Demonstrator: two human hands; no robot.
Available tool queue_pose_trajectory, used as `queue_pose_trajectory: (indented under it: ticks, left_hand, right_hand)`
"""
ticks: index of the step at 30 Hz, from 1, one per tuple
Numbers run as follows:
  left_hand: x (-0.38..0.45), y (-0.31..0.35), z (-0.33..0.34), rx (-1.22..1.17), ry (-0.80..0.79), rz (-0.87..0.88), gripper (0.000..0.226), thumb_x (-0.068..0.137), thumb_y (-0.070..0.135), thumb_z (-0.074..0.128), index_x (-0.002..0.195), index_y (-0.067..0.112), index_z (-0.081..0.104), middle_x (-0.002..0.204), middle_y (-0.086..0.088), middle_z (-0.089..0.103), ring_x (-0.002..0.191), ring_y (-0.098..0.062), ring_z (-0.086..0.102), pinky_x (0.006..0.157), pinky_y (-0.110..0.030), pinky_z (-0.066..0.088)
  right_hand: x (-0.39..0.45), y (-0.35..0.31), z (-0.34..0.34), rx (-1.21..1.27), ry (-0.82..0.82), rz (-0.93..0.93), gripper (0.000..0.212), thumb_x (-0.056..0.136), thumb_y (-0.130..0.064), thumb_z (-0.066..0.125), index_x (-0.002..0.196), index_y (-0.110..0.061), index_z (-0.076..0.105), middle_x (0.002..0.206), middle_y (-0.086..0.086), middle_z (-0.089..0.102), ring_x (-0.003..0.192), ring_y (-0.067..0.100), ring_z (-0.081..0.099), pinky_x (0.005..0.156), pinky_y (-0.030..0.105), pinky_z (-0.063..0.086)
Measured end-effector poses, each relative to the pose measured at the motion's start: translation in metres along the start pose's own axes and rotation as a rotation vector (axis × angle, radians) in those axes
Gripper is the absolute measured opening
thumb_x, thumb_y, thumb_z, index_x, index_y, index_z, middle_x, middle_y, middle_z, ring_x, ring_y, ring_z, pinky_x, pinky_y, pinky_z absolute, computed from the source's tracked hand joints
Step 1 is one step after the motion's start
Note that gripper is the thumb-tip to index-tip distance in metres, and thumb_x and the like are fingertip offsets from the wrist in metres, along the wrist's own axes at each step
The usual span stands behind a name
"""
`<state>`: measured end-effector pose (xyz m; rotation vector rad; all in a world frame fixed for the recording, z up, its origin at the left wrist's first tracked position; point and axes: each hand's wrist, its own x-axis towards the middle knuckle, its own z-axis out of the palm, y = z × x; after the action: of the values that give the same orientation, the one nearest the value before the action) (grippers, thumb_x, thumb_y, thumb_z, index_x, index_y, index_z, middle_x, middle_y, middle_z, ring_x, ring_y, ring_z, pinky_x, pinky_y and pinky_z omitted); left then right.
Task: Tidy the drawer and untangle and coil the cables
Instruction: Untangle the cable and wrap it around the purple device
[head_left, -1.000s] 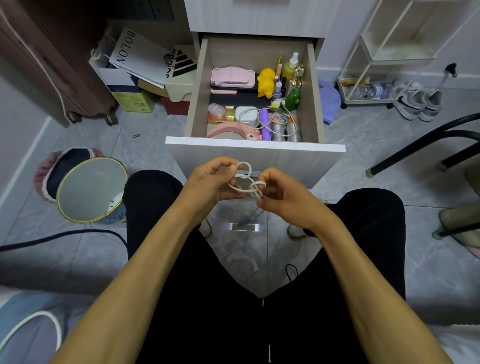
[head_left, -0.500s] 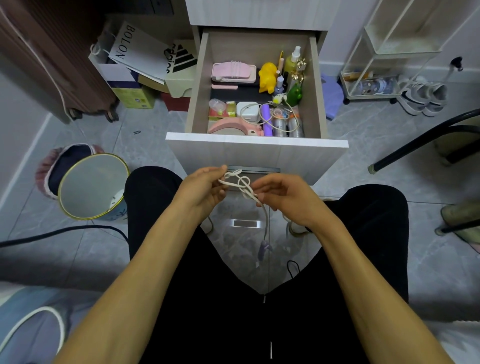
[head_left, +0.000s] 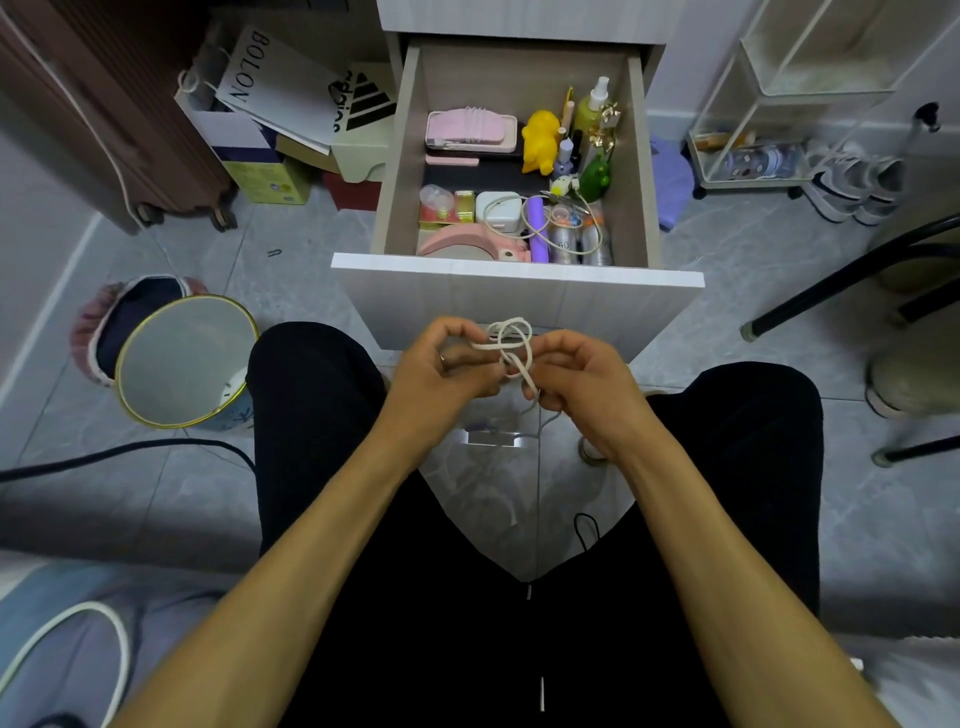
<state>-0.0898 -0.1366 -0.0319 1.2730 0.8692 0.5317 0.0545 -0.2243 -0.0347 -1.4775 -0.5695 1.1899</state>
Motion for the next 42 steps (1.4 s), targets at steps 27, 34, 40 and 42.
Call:
queue_pose_trajectory:
  ticks: [27, 34, 40, 42]
  left_hand:
    - [0.014, 0.01, 0.002, -0.419, 0.139, -0.241, 0.023, 0.086, -0.008, 0.052, 0.083, 0.013, 0.042, 0.077, -0.012, 0.069, 0.067, -0.023, 0.068, 0.066, -0.031, 0.055]
    - [0.019, 0.01, 0.001, -0.264, -0.021, -0.239, 0.025, 0.086, -0.009, 0.053, 0.072, 0.011, 0.046, 0.059, 0.002, 0.063, 0.057, -0.011, 0.062, 0.063, -0.026, 0.05]
    - [0.021, 0.022, -0.015, 0.665, -0.089, 0.011, 0.022, 0.08, 0.014, 0.073, 0.085, 0.018, 0.052, 0.063, 0.0, 0.06, 0.056, -0.011, 0.052, 0.06, -0.028, 0.045]
    - [0.021, 0.017, -0.012, 0.657, 0.049, 0.057, 0.02, 0.081, 0.012, 0.069, 0.086, 0.021, 0.052, 0.064, -0.004, 0.061, 0.061, -0.022, 0.06, 0.064, -0.037, 0.052]
  right_hand:
    - [0.01, -0.008, 0.014, -0.384, 0.022, -0.085, 0.016, 0.097, -0.014, 0.048, 0.09, -0.002, 0.057, 0.076, 0.004, 0.073, 0.069, 0.014, 0.071, 0.057, 0.026, 0.054]
    - [0.011, 0.005, 0.015, -0.269, 0.053, 0.002, 0.019, 0.096, -0.017, 0.048, 0.089, -0.002, 0.057, 0.076, 0.003, 0.072, 0.071, 0.012, 0.071, 0.06, 0.031, 0.055]
    - [0.009, 0.009, 0.017, -0.133, 0.034, 0.034, 0.017, 0.099, -0.018, 0.048, 0.092, -0.004, 0.055, 0.088, 0.009, 0.073, 0.08, 0.018, 0.072, 0.058, 0.03, 0.056]
    - [0.011, 0.009, 0.021, -0.122, 0.043, 0.032, 0.017, 0.098, -0.017, 0.048, 0.092, -0.002, 0.054, 0.091, 0.011, 0.071, 0.082, 0.019, 0.072, 0.059, 0.031, 0.057]
